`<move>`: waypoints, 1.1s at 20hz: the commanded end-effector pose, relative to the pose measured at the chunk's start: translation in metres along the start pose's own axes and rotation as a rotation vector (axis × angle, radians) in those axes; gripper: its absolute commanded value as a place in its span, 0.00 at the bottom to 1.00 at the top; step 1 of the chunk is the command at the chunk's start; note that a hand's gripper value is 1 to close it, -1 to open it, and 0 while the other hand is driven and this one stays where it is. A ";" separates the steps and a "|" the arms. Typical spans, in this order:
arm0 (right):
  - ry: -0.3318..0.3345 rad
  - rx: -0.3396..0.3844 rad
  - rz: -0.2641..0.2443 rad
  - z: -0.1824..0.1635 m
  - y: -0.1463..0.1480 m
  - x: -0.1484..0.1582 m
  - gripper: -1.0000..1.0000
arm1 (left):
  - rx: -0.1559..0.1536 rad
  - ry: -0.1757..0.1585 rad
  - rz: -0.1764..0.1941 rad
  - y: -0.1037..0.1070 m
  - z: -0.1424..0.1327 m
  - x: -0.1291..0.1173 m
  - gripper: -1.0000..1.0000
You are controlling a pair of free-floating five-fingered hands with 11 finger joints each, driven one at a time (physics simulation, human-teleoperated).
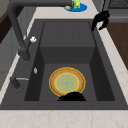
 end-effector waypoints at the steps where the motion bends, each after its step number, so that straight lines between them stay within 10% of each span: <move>1: 0.000 0.000 0.000 0.000 0.000 0.000 0.50 | 0.065 0.096 -0.007 -0.012 0.004 -0.014 0.00; 11: 0.000 0.000 0.000 0.000 0.000 0.000 0.50 | 0.061 0.080 0.062 -0.010 0.009 -0.033 0.00; 12: 0.000 0.000 0.000 0.000 0.000 0.000 0.50 | 0.058 0.076 0.062 -0.009 0.010 -0.034 1.00; 17: 0.000 0.000 0.000 0.000 0.000 0.000 0.50 | 0.076 0.020 -0.011 0.010 0.023 -0.031 1.00; 22: 0.000 0.000 0.000 0.000 0.000 0.000 0.50 | 0.094 0.038 -0.112 0.009 0.016 -0.032 1.00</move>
